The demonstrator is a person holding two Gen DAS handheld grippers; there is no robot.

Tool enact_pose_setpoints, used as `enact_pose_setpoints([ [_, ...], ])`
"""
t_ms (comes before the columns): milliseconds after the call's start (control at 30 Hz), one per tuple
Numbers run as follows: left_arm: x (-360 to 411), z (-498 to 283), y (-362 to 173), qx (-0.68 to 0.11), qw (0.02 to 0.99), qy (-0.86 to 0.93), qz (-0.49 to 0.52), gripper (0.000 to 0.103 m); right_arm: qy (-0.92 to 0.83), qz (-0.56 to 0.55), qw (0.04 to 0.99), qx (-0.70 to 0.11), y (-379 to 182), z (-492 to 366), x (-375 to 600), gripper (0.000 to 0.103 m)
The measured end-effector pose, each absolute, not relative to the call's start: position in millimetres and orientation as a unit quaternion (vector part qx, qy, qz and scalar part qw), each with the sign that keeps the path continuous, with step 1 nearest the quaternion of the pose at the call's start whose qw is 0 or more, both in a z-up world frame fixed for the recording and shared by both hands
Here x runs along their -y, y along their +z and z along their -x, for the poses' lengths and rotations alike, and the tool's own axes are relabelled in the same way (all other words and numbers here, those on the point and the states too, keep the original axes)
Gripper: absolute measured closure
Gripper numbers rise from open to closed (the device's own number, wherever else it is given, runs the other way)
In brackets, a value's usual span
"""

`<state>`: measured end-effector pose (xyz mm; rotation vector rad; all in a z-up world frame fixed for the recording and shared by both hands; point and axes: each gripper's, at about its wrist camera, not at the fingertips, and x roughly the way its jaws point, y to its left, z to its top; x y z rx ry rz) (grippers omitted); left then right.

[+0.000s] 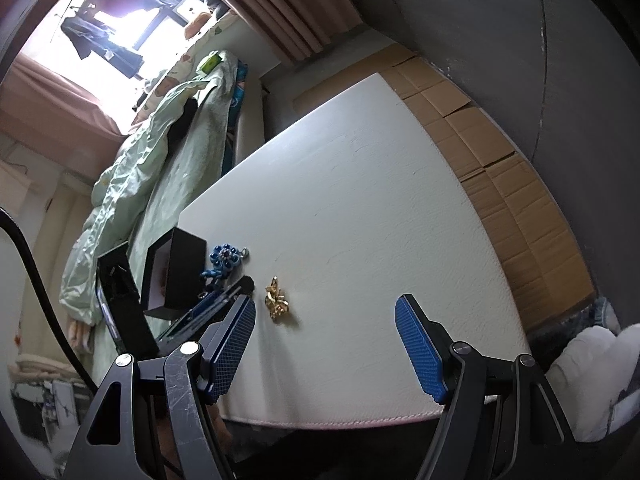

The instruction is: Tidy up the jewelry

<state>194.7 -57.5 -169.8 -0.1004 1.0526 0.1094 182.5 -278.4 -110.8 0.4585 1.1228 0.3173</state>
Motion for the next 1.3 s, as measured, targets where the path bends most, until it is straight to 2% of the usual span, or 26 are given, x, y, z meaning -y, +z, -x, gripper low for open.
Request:
enact_pose_setpoints([
  [67,57,-195,-170,-0.501,0.863,0.048,0.042,0.057,0.143,-0.212,0.810,-0.528,-113,-184,277,0.030],
  [200,54,-195,-171,-0.502,0.863,0.040,0.033,0.059,0.139,-0.207,0.807,-0.536,-118,-186,273,0.030],
  [233,53,-195,-171,-0.502,0.863,0.039,0.034,0.064,0.139,-0.206,0.807,-0.536,-119,-187,271,0.030],
  [433,43,-186,-165,-0.508,0.857,0.015,0.079,0.066,0.140,-0.193,0.805,-0.543,-124,-188,266,0.030],
  [500,38,-183,-158,-0.503,0.859,0.010,0.096,0.082,0.140,-0.189,0.805,-0.545,-125,-187,263,0.030],
  [533,35,-181,-154,-0.500,0.860,0.007,0.103,0.095,0.140,-0.187,0.805,-0.545,-126,-187,262,0.030],
  [600,31,-178,-149,-0.499,0.859,-0.002,0.116,0.102,0.140,-0.183,0.805,-0.546,-126,-188,261,0.030],
  [1167,9,-166,-108,-0.462,0.870,-0.050,0.165,0.103,0.164,-0.168,0.788,-0.569,-141,-195,235,0.030],
  [1300,9,-171,-113,-0.478,0.863,-0.068,0.148,0.103,0.166,-0.142,0.788,-0.575,-145,-198,224,0.030],
])
